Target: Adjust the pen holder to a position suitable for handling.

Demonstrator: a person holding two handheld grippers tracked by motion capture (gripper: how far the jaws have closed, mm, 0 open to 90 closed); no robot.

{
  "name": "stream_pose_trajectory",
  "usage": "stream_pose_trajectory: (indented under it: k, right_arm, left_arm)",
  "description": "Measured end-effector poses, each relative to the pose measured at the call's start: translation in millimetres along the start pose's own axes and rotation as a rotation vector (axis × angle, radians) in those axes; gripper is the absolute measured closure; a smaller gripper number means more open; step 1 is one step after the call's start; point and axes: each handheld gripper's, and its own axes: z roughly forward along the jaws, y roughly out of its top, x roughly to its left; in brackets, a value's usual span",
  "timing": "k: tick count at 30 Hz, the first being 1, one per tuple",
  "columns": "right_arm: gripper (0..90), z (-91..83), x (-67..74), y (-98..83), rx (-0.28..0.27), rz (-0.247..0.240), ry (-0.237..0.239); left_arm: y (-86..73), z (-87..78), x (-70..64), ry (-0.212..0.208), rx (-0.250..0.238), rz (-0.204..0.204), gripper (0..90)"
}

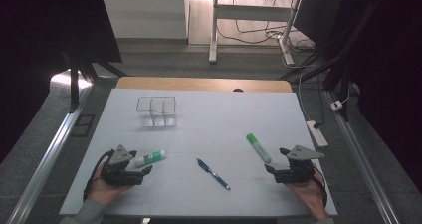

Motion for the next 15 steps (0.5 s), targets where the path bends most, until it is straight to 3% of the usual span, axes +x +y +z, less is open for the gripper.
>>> stream_pose_trajectory:
  k: [15]
  right_arm:
    - [19.2, -1.0, 3.5, 1.9, 0.012, -0.002, 0.015]
  left_arm:
    - [0.7, -6.5, -1.4, 0.001, -0.029, -0.013, 20.4]
